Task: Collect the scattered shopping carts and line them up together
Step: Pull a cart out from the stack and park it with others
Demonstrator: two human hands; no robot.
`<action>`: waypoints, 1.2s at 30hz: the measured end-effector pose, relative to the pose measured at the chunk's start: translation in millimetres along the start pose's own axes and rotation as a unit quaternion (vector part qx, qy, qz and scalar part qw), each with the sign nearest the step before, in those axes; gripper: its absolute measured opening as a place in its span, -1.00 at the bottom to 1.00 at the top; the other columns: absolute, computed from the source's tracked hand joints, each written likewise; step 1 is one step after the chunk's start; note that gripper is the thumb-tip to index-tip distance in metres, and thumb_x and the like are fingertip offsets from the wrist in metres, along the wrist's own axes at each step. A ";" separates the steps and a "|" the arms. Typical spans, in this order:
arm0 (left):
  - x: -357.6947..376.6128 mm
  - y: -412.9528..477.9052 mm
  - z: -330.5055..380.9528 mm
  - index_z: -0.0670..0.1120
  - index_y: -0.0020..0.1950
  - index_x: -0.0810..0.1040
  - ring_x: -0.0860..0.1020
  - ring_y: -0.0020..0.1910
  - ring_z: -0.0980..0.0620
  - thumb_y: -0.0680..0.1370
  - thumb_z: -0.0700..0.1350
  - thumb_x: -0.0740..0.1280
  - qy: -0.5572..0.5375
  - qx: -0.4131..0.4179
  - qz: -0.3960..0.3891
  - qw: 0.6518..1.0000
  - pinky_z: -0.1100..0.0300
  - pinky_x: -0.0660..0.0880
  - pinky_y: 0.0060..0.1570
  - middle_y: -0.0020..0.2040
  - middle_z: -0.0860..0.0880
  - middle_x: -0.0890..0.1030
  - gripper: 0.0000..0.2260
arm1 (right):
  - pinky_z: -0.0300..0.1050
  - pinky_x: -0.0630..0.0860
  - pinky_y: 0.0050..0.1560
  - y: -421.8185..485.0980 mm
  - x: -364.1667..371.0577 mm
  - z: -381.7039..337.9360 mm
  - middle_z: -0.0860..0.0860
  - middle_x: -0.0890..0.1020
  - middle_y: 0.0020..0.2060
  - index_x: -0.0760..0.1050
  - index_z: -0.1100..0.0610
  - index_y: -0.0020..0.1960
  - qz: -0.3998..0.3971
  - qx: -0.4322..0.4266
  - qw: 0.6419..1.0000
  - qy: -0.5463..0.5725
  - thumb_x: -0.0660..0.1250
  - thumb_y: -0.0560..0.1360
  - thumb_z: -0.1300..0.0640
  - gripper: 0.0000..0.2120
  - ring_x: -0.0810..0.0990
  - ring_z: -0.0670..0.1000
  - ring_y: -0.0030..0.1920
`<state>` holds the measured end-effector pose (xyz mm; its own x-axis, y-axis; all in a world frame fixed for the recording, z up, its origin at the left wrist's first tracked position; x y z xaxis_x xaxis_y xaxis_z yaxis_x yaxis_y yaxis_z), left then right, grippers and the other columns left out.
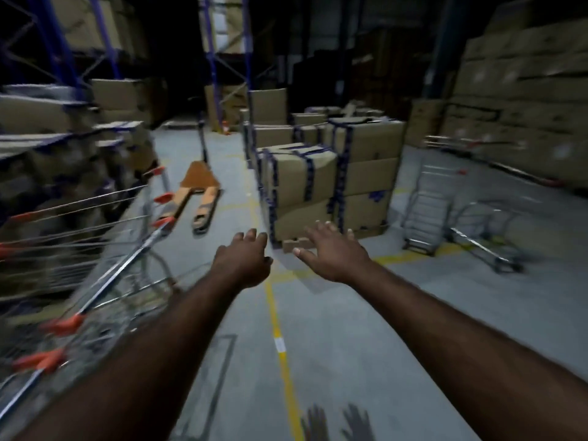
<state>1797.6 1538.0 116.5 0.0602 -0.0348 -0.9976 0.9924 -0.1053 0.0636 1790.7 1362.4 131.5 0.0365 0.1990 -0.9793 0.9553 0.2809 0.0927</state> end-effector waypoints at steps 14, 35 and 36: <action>-21.8 113.9 370.7 -0.09 0.60 0.13 0.19 0.54 -0.21 0.62 0.21 0.20 -0.050 0.355 0.025 0.933 -0.14 0.29 0.43 0.60 -0.15 0.18 -0.34 | 0.26 0.16 0.47 -136.4 -120.9 295.2 0.06 0.31 0.55 0.24 -0.02 0.57 0.101 0.310 0.940 -0.098 0.09 0.62 -0.33 -0.37 0.22 0.10 0.56; -44.5 395.9 500.4 -0.03 0.63 0.08 0.10 0.58 -0.18 0.62 0.26 0.18 -0.098 0.413 0.026 0.905 -0.25 0.26 0.44 0.63 -0.08 0.11 -0.32 | 0.34 0.05 0.55 72.0 -174.0 480.1 0.07 0.19 0.62 0.15 0.00 0.63 0.103 0.392 0.906 -0.120 0.05 0.62 -0.36 -0.30 0.11 0.09 0.61; -40.4 408.9 510.9 -0.03 0.63 0.08 0.10 0.58 -0.18 0.61 0.27 0.18 -0.099 0.411 0.025 0.906 -0.25 0.27 0.43 0.63 -0.08 0.11 -0.31 | 0.34 0.05 0.54 78.1 -173.9 493.4 0.08 0.20 0.62 0.15 0.00 0.63 0.104 0.392 0.906 -0.122 0.05 0.62 -0.37 -0.30 0.11 0.10 0.61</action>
<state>2146.2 988.6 197.2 0.0029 -0.2288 -0.9735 0.5691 -0.8001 0.1898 2003.8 886.4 220.3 0.2119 -0.0692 -0.9748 0.8314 -0.5115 0.2171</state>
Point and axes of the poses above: each hand's wrist, its own y-axis towards the middle knuckle, its own x-axis out of the palm, z = x × y, the point moved 7 cm from there along y, towards the middle knuckle
